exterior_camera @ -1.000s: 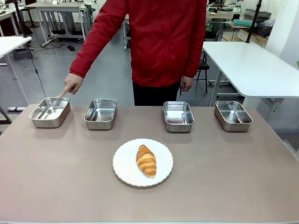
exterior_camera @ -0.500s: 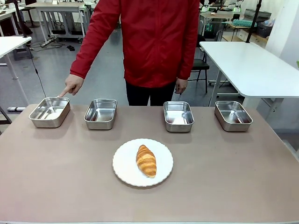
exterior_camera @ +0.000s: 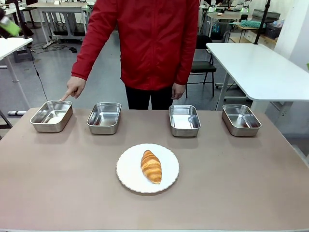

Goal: Place the bread in the container.
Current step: Place the Butter Roll into the Airtight Container indicated by the human.

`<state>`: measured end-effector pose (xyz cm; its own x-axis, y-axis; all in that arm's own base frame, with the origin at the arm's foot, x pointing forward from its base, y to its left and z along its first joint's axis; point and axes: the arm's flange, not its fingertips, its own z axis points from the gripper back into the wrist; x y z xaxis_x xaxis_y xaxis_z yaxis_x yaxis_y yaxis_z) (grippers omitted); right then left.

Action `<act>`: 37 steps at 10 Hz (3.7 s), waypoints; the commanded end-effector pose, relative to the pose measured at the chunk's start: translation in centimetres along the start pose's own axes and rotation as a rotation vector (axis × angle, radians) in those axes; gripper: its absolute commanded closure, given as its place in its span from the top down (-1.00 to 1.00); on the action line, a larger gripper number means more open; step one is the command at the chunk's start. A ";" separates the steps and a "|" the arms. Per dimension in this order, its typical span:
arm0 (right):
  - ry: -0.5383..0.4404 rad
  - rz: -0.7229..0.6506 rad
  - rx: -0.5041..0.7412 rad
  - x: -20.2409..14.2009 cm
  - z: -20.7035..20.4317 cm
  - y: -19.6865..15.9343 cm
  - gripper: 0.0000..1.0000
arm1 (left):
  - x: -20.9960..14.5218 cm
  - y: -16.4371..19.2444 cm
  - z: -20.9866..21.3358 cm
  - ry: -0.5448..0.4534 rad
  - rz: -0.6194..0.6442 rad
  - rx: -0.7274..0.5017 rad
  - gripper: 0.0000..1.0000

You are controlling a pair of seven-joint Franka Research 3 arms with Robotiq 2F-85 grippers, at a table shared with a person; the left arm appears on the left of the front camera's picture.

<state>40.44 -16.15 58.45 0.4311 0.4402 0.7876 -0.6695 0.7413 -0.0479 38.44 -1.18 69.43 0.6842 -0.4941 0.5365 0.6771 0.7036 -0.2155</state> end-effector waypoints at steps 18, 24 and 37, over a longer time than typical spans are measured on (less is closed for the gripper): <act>-0.011 0.002 0.005 0.1 0.0 0.0 1.00 | 4.8 -19.4 -32.1 0.276 0.515 0.268 1.00; -0.011 0.002 0.005 0.1 0.0 0.0 1.00 | 2.9 -20.2 -34.4 0.282 0.545 0.288 1.00; -0.011 0.002 0.005 0.1 0.0 0.0 1.00 | 0.6 -24.3 -47.6 0.347 0.837 0.422 1.00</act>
<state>40.43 -16.15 58.45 0.4325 0.4411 0.7864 -0.6690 0.7417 -0.0481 35.07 -42.37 36.54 0.9895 0.1409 0.0331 -0.1378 0.9871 -0.0814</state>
